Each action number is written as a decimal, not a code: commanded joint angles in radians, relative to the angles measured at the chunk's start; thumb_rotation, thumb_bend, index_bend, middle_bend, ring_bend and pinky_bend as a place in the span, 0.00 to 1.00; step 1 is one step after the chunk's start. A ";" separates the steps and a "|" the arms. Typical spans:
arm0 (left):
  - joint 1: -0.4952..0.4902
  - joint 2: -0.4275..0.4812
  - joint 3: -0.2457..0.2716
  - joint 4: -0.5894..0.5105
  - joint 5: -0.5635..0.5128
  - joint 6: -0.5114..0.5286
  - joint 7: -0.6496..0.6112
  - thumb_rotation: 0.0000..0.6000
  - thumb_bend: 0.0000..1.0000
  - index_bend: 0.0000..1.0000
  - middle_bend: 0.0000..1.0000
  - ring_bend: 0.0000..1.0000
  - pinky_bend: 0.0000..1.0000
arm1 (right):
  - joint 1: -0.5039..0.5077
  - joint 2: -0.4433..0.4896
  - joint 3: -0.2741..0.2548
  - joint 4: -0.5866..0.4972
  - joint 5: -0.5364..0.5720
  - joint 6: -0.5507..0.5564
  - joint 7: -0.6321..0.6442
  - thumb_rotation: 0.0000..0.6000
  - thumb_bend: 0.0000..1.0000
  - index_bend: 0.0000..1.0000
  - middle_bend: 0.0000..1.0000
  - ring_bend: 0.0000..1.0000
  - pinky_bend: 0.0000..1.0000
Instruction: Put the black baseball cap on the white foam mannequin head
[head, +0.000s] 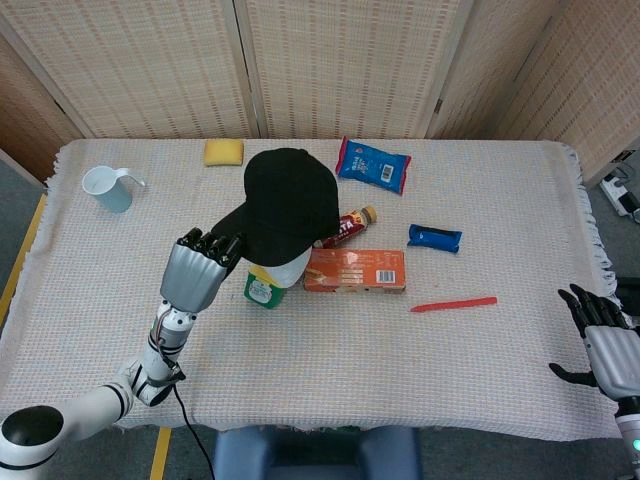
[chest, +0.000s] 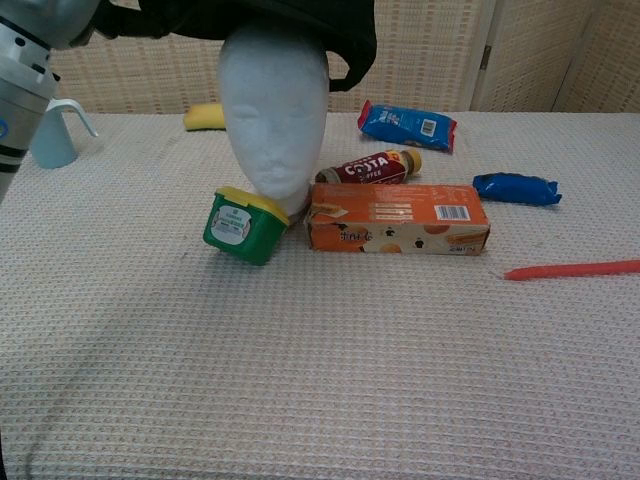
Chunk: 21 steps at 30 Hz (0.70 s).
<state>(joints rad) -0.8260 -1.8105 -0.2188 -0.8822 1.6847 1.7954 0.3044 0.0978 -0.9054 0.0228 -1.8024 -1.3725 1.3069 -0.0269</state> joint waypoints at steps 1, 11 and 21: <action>0.032 -0.036 0.042 0.026 0.015 0.000 -0.010 1.00 0.58 0.75 1.00 1.00 1.00 | -0.004 0.004 0.000 -0.001 -0.006 0.007 0.007 1.00 0.09 0.00 0.00 0.00 0.00; 0.078 -0.096 0.069 0.089 -0.009 -0.042 -0.035 1.00 0.59 0.75 1.00 1.00 1.00 | -0.006 0.006 -0.006 -0.002 -0.026 0.010 0.012 1.00 0.09 0.00 0.00 0.00 0.00; 0.138 -0.057 0.092 0.018 -0.013 -0.038 -0.059 1.00 0.43 0.50 1.00 1.00 1.00 | 0.000 -0.006 -0.006 -0.002 -0.017 -0.002 -0.011 1.00 0.09 0.00 0.00 0.00 0.00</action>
<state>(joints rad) -0.7030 -1.8814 -0.1349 -0.8397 1.6691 1.7514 0.2491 0.0974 -0.9103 0.0169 -1.8042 -1.3907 1.3055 -0.0374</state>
